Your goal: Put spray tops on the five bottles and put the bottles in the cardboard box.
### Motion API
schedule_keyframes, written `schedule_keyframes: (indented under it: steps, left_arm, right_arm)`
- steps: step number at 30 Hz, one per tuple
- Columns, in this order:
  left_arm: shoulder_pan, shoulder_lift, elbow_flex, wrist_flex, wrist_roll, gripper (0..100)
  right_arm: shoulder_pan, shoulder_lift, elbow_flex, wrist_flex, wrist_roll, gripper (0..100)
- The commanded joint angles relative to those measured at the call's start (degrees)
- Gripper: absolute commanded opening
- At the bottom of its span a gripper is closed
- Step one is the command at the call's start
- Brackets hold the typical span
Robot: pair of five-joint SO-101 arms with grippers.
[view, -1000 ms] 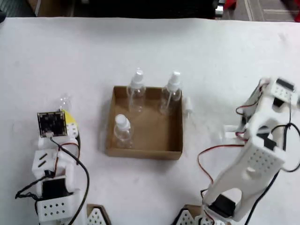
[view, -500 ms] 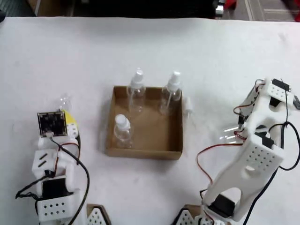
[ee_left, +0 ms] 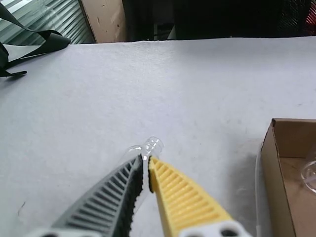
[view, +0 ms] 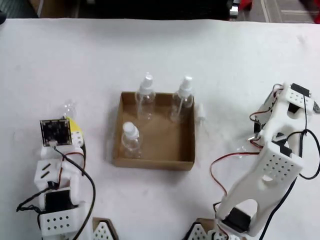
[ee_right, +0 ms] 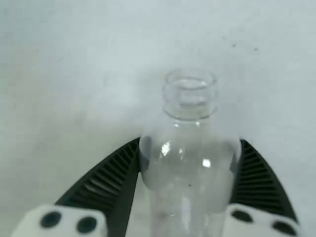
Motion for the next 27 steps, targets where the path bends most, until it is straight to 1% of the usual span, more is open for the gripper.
schedule_keyframes:
  steps: [1,4,6,18,19,21,23,25,27]
  left_arm:
    - [0.8,-1.1,-1.3,0.4,-0.5,3]
    - [0.8,-1.1,-1.3,0.4,-0.5,3]
    - [0.8,-1.1,-1.3,0.4,-0.5,3]
    - [0.8,-1.1,-1.3,0.4,-0.5,3]
    - [0.8,-1.1,-1.3,0.4,-0.5,3]
    - [0.7,-1.1,-1.3,0.4,-0.5,3]
    - [0.7,-1.1,-1.3,0.4,-0.5,3]
    - [0.7,-1.1,-1.3,0.4,-0.5,3]
    - [0.7,-1.1,-1.3,0.4,-0.5,3]
  right_arm:
    - [-1.5,-0.2,-1.5,0.2,8.9,23.0]
    - [-1.5,-0.2,-2.0,0.0,14.5,19.3]
    - [-1.5,-0.2,-2.0,-0.2,16.3,19.1]
    - [-2.1,-0.2,-2.0,-0.2,16.7,18.7]
    - [-2.2,-0.5,-2.0,0.0,16.7,18.3]
    - [-2.3,-0.7,-2.1,0.0,17.0,14.5]
    - [-2.5,-0.7,-2.1,-0.1,21.1,8.0]
    - [-3.7,-0.7,-2.2,-0.3,27.7,1.7]
    - [-5.0,-0.7,-2.9,0.2,32.3,2.5]
